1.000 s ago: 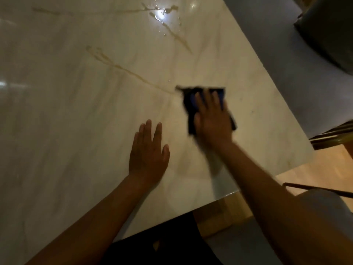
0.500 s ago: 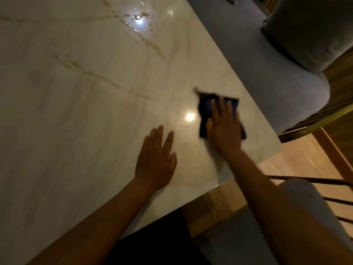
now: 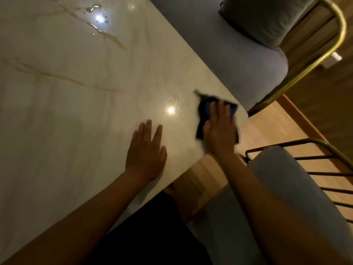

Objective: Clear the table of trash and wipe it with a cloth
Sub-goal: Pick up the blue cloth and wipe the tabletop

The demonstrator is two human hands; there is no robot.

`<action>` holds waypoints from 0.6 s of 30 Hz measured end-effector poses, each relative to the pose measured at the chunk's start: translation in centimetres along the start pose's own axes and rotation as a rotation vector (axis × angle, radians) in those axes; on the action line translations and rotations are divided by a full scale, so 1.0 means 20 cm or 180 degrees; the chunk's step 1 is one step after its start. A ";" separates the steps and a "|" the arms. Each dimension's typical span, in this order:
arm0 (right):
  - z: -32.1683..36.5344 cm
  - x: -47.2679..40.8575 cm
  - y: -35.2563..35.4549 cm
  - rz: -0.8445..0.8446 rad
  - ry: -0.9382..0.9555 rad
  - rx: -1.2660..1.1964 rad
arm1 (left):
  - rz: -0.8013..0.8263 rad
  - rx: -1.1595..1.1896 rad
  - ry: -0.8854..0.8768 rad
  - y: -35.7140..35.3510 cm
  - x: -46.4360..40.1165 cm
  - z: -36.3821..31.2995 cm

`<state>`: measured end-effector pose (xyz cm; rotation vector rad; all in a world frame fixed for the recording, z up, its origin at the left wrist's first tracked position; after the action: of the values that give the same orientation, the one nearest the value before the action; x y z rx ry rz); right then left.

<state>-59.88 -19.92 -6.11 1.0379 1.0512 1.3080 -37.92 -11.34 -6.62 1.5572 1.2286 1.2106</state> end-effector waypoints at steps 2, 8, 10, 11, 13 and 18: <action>0.19 0.27 -0.04 0.0186 0.0447 0.0040 | -0.0073 0.0093 0.0024 0.01 0.00 -0.01; 0.14 0.11 -0.01 0.0544 0.1291 0.0161 | -0.0074 0.0240 0.0091 0.03 -0.04 -0.04; 0.00 -0.20 0.02 0.0433 0.0945 0.0252 | -0.0061 0.0243 0.0149 0.04 -0.06 -0.05; -0.07 -0.33 0.01 0.0404 0.0707 0.0270 | -0.0037 0.0246 0.0179 0.03 -0.08 -0.05; -0.10 -0.49 0.00 0.0272 0.0346 0.0192 | -0.0026 0.0235 0.0280 0.03 -0.11 -0.05; 0.26 -0.19 -0.06 0.0327 0.1846 -0.0007 | -0.0425 0.0412 0.0916 0.09 -0.26 0.00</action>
<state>-54.53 -23.70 -6.06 0.7271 1.4347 1.7495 -37.84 -16.83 -6.02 1.3991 1.5986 1.3213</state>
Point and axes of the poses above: each hand's wrist, its own x-axis away from the middle knuckle, its own y-axis out of the back of the hand, z = x × y, the point moved 9 cm from there along -x, towards the middle knuckle, and after that the axes turned 2 degrees about -z, right-handed, at the moved point
